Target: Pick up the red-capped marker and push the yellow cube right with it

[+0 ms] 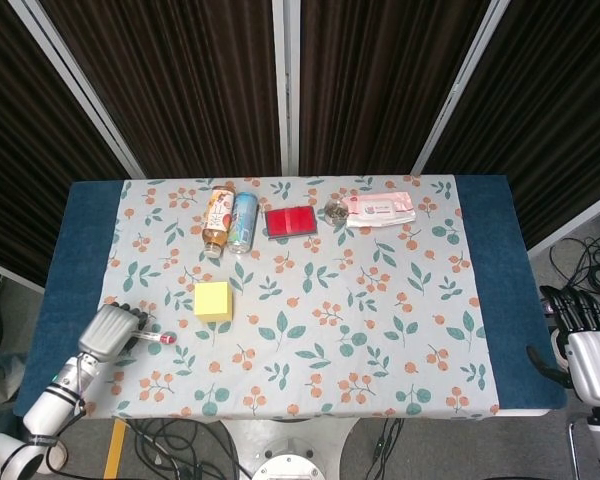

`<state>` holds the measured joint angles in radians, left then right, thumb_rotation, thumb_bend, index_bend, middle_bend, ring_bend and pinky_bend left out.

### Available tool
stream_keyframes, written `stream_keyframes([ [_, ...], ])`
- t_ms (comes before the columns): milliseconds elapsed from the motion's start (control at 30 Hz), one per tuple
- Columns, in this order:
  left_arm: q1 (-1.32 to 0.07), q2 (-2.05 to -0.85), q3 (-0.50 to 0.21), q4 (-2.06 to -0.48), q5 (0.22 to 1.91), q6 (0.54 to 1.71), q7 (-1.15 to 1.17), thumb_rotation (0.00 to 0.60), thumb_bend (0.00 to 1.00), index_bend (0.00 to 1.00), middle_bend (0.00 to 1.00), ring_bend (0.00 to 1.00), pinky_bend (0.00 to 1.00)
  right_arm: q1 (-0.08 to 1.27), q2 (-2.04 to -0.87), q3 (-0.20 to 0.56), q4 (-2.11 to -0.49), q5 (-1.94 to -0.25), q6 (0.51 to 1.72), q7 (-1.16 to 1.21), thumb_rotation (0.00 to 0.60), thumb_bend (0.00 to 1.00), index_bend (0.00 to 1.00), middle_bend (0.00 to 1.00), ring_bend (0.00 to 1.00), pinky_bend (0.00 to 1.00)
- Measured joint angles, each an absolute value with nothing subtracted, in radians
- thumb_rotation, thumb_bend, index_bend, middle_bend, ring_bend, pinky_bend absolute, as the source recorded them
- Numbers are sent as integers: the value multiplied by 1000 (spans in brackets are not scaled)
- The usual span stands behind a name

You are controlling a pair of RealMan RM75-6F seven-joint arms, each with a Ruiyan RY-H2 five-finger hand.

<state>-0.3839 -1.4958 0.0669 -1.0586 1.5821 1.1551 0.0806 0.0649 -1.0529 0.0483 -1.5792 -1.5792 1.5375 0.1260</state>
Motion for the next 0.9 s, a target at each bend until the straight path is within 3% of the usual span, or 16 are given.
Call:
stream_keyframes([
  [200,-381,-1493,38,-1006,1531,1141,41,600,507,680,731,534,612,65,-1054,48,-1580,-1582,1538,127,600,197,0,105,0,0],
  [533,-459,-1525,-33,-1006,1439,1000,86,600,513,680,732,535,616,62,-1053,48,-1576,-1578,1541,130,600,197,0,106,0,0],
  [900,-554,-1571,-51,-1011,1454,945,125,600,514,680,732,535,616,53,-1053,46,-1569,-1572,1545,134,600,197,0,106,0,0],
])
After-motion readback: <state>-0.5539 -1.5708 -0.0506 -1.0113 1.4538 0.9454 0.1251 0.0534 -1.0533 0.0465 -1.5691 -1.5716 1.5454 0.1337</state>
